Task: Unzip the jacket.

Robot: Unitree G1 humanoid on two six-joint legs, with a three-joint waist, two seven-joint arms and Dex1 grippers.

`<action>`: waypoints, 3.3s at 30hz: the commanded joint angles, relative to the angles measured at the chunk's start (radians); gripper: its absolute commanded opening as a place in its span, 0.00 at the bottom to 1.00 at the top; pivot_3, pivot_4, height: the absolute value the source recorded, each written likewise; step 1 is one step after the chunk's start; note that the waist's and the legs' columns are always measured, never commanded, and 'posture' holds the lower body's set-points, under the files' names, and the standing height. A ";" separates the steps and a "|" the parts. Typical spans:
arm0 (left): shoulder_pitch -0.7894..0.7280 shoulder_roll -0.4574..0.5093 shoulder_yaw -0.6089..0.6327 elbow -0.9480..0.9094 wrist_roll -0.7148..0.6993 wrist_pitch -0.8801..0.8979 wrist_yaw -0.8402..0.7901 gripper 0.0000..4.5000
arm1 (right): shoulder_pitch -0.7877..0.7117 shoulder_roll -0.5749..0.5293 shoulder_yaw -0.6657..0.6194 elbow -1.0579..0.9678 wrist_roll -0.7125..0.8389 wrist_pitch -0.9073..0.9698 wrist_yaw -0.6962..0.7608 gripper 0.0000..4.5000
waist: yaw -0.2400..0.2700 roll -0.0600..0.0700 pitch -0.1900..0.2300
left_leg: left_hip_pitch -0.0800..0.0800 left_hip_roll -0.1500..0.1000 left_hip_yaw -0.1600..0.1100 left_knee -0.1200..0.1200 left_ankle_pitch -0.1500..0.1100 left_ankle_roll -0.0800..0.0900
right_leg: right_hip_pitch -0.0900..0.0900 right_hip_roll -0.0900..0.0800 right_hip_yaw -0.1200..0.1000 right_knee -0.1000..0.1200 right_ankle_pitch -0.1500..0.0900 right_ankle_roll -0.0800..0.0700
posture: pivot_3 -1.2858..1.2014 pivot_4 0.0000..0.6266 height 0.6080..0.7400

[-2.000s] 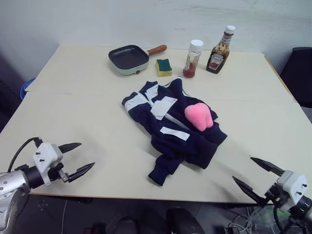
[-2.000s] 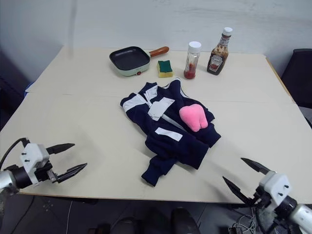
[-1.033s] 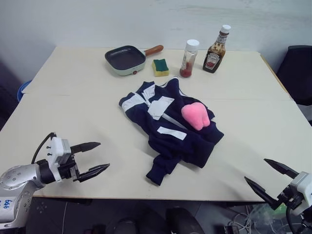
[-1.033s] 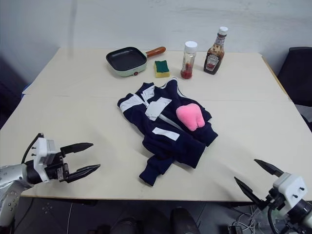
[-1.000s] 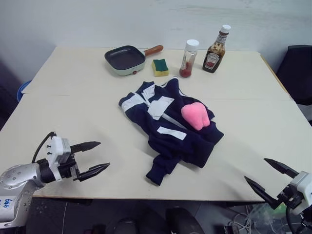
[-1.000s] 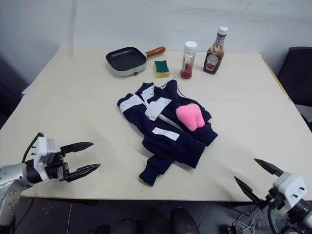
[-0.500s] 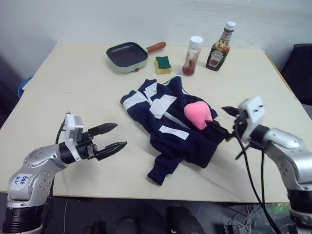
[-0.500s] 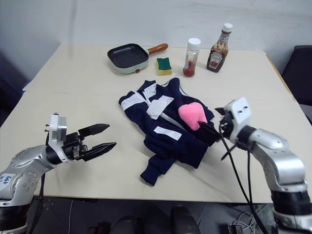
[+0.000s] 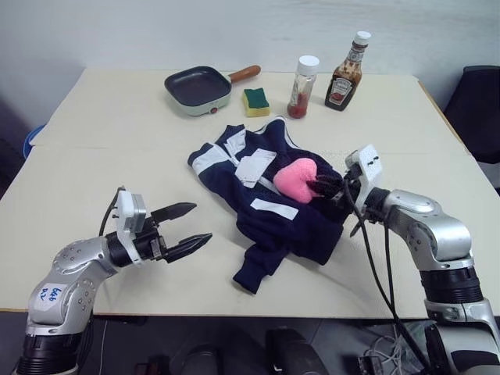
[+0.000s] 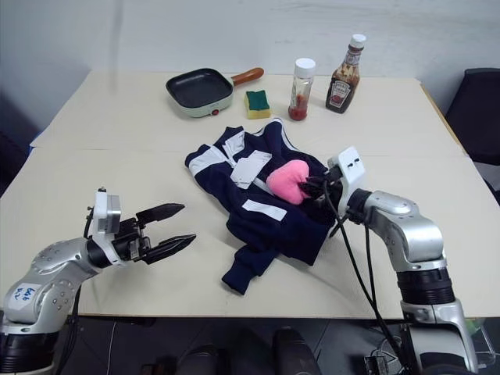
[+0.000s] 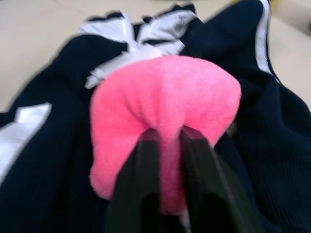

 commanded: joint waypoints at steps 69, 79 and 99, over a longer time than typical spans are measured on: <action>-0.697 -0.113 -0.327 1.197 0.605 -0.819 -0.469 0.04 | 0.734 -0.325 -0.155 -0.368 -0.146 -0.465 0.215 0.19 | 0.032 0.002 0.002 | 0.001 -0.004 0.005 0.014 -0.005 0.005 | 0.003 0.001 -0.006 0.006 0.002 0.004 | 0.52 0.24 1.00; -0.172 0.125 -0.247 0.171 0.270 -0.063 -0.410 0.00 | 0.586 -0.358 -0.129 -0.079 -0.214 -0.591 0.289 0.19 | 0.024 0.002 0.002 | 0.001 0.000 0.002 0.015 -0.005 0.004 | 0.003 0.000 0.002 0.009 0.002 0.004 | 0.52 0.24 1.00; 0.075 0.295 -0.086 -0.055 0.019 0.196 -0.361 0.65 | 1.168 -0.373 -0.675 -0.449 0.155 -0.271 0.528 1.00 | 0.032 0.002 0.003 | 0.009 -0.001 0.000 0.009 -0.005 0.004 | 0.015 0.001 0.001 -0.002 0.001 0.003 | 0.52 0.24 1.00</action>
